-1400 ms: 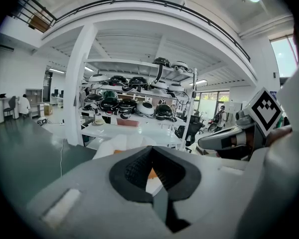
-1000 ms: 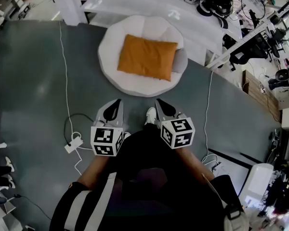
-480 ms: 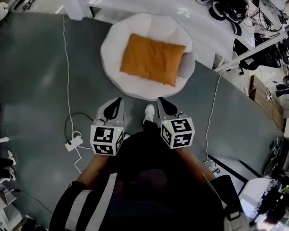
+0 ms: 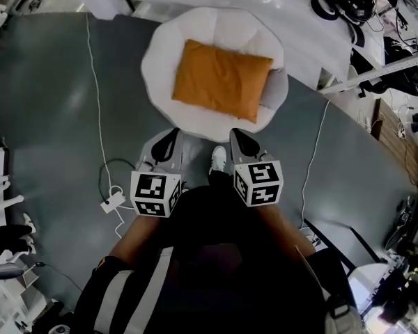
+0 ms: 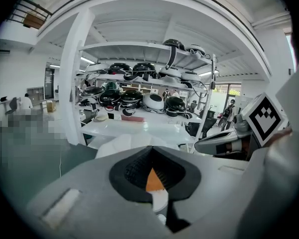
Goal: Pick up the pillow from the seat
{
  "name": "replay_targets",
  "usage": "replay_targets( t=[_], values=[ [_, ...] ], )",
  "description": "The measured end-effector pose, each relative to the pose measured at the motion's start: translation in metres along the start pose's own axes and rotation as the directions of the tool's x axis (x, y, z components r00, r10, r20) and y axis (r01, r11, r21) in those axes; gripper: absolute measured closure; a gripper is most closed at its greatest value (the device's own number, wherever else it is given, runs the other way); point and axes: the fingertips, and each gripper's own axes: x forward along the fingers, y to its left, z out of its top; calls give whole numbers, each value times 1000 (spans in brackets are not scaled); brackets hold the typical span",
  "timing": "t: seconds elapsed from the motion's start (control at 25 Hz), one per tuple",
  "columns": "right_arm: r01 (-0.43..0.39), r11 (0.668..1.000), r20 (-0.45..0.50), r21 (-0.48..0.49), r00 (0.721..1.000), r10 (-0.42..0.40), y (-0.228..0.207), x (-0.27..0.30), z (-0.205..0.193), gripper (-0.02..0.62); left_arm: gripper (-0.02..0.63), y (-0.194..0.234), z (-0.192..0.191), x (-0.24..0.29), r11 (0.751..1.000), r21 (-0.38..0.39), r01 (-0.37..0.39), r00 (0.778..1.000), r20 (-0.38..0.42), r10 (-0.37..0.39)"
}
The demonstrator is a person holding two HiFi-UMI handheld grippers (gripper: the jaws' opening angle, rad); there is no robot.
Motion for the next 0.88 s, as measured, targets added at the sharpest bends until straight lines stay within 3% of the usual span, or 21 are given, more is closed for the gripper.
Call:
replay_targets(
  t=[0.4,0.72,0.88],
  values=[
    [-15,1000,-8,4,1000,15,-57,28,21,592,603,-15,34,66,999,43,2,1000,-25,-1],
    [15,1000,-13,4,1000,-15,-67,50,31,592,603,-3,39,88,998,55,24,999,-38,-22],
    [77,997,-22,28,997,-77,-73,69,39,592,603,18,45,108,996,60,71,997,-46,-69]
  ],
)
